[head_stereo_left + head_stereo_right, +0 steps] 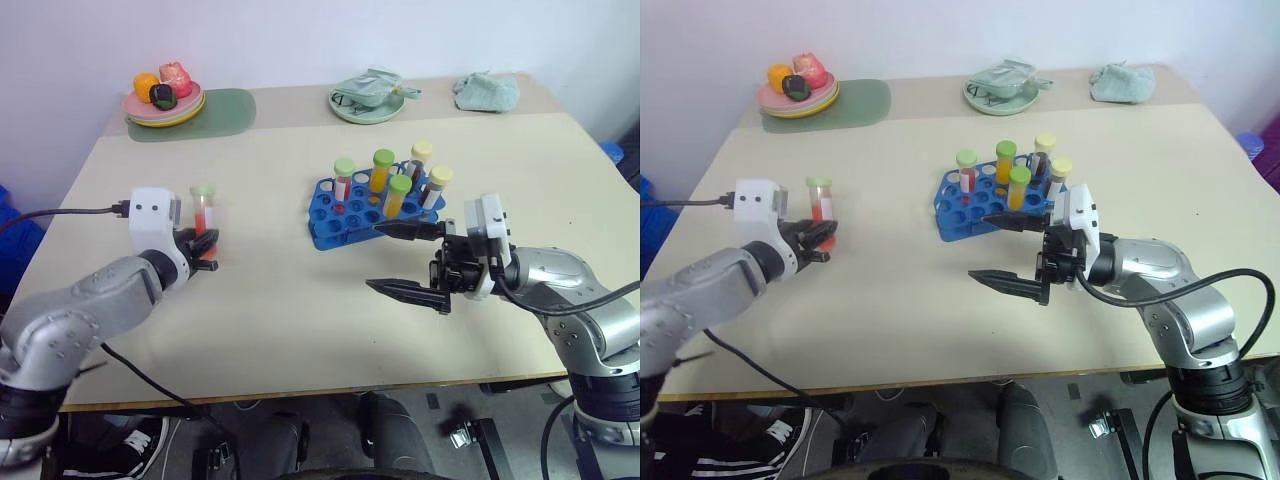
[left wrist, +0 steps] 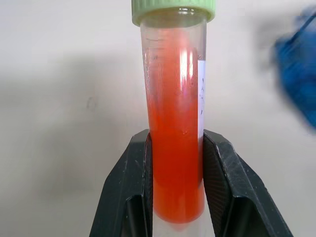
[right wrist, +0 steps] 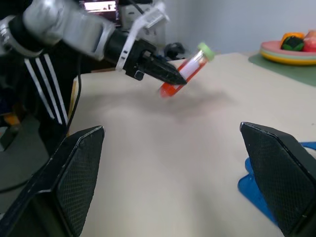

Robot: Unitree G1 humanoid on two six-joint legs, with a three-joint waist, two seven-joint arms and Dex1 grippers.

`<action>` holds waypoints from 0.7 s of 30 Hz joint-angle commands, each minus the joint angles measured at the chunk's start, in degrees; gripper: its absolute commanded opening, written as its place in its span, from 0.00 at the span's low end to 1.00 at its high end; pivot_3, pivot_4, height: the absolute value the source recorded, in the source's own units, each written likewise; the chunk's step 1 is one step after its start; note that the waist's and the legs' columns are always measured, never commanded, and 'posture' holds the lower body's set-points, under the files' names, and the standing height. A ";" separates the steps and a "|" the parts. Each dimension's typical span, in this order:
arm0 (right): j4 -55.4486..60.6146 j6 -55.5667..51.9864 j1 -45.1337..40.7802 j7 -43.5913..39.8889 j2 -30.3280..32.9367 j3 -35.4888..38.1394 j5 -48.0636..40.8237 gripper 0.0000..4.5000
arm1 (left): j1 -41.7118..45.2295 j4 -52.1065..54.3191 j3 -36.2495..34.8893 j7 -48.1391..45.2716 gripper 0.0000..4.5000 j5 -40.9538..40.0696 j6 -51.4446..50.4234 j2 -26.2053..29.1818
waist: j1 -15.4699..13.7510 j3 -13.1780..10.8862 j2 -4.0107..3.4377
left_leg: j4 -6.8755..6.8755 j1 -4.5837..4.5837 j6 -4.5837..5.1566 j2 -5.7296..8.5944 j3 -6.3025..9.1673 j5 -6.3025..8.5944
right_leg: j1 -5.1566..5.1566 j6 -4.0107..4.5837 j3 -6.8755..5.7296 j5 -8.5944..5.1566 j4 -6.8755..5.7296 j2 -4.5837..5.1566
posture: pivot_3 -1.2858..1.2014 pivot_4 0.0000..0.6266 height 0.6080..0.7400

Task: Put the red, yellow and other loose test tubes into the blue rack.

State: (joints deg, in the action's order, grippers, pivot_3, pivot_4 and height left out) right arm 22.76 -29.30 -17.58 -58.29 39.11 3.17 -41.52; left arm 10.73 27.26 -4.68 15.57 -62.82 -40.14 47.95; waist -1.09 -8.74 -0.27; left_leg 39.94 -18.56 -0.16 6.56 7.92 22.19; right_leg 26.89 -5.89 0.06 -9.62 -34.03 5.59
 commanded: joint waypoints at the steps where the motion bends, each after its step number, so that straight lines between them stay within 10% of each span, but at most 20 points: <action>1: 1.76 1.14 -1.38 1.73 -1.23 1.20 -0.32 1.00 | 0.12 1.39 1.95 -7.60 0.17 19.20 14.69 -3.38 | -0.25 0.00 0.01 | 0.00 0.02 0.01 0.01 -0.01 0.00 | -0.04 0.00 0.00 0.00 0.02 0.01 | 0.52 0.24 1.00; 21: -2.51 -1.38 2.10 6.04 0.57 5.08 1.24 1.00 | 15.24 -31.82 11.79 -46.46 0.17 43.33 57.38 -35.81 | -1.35 0.00 0.04 | 0.14 0.07 0.12 0.02 0.02 0.04 | -0.20 -0.03 -0.09 0.02 0.11 0.03 | 0.52 0.24 1.00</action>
State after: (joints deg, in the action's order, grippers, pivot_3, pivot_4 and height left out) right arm 19.44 -30.38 -15.79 -52.14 38.87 6.14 -39.57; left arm 24.30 -2.60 6.67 -29.99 -21.67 13.84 12.61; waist -2.44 -8.73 -0.24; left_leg 40.08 -18.49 -0.05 6.57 7.94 22.23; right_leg 26.69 -5.91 -0.04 -9.60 -33.92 5.62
